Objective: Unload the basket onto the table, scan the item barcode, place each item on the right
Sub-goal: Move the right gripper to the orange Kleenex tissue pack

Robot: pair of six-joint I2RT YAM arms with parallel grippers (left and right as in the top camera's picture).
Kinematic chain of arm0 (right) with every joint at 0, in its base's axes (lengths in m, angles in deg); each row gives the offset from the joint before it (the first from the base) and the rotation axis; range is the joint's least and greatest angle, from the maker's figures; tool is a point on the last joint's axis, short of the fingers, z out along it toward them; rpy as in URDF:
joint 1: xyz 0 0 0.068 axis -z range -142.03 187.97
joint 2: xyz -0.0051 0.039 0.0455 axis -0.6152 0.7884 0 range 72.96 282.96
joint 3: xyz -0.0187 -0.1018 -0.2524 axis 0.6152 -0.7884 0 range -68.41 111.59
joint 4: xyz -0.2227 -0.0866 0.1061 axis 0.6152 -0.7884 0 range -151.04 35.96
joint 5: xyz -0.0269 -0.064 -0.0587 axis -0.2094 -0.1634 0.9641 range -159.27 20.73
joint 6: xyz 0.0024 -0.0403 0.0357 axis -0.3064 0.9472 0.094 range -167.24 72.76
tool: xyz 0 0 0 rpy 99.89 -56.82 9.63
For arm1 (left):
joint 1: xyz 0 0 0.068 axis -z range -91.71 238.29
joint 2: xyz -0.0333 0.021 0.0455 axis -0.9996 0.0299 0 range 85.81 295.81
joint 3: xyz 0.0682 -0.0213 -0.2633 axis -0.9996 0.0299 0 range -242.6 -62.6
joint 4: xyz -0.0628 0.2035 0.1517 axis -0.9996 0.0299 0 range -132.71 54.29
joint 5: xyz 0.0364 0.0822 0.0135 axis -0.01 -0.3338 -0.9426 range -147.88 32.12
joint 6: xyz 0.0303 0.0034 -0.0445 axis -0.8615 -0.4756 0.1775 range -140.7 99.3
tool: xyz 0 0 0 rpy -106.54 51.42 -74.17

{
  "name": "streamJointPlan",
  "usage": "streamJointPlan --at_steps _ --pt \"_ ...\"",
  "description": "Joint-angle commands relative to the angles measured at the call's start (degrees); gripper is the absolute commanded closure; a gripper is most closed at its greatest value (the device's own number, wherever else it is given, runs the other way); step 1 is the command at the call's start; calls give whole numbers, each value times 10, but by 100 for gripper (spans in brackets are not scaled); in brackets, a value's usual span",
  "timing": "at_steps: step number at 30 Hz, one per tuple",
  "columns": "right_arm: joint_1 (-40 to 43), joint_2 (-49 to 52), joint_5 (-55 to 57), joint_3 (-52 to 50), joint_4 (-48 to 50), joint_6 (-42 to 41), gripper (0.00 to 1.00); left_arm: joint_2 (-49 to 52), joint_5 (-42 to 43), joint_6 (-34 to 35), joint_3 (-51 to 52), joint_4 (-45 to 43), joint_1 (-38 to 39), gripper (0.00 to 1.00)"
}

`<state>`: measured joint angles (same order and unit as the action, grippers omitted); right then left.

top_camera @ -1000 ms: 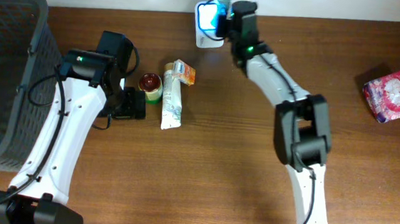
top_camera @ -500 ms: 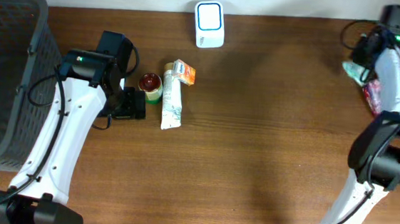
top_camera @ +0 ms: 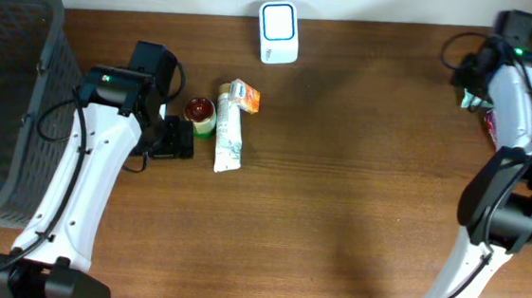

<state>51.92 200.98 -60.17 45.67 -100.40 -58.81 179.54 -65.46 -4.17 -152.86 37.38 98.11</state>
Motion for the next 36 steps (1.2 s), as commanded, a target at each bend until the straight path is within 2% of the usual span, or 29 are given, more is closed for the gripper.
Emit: streamJointPlan --at_steps 1,3,4,5,10,14,21,25,27,29,31,34,36 --pt "-72 -79 -102 -2 -26 2 32 -9 -4 6 2 1 -2 1" --pt "-111 -83 -163 -2 -58 2 28 -9 -4 6 2 0 -2 1" --pt "-133 -82 -180 -3 -75 2 3 -9 -4 6 2 0 -2 1" --pt "-156 -77 -180 -3 -88 2 1 -9 -4 6 2 0 -2 1" --pt "-277 -50 -179 -3 -91 2 2 -9 -4 6 2 0 -2 1" --pt "-358 -28 -180 -3 -26 1 1 -9 -4 6 2 0 -2 1" --pt "-434 5 -160 -3 101 -1 1 -9 -4 6 2 1 -2 1" --pt "-440 40 -136 -3 162 -76 1 -9 -4 6 2 0 -2 1" --pt "-440 58 -136 -3 178 -76 4 -9 -4 6 2 1 -2 1" --pt "-441 78 -137 -3 188 -85 13 -9 -4 6 2 0 -2 1" --pt "-449 92 -138 -3 193 -85 18 -9 -4 6 2 0 -2 1" --pt "-459 101 -138 -3 204 -85 34 -9 -4 6 2 1 -2 1" --pt "-460 102 -134 -3 203 -85 51 -9 -4 6 2 0 -2 1"
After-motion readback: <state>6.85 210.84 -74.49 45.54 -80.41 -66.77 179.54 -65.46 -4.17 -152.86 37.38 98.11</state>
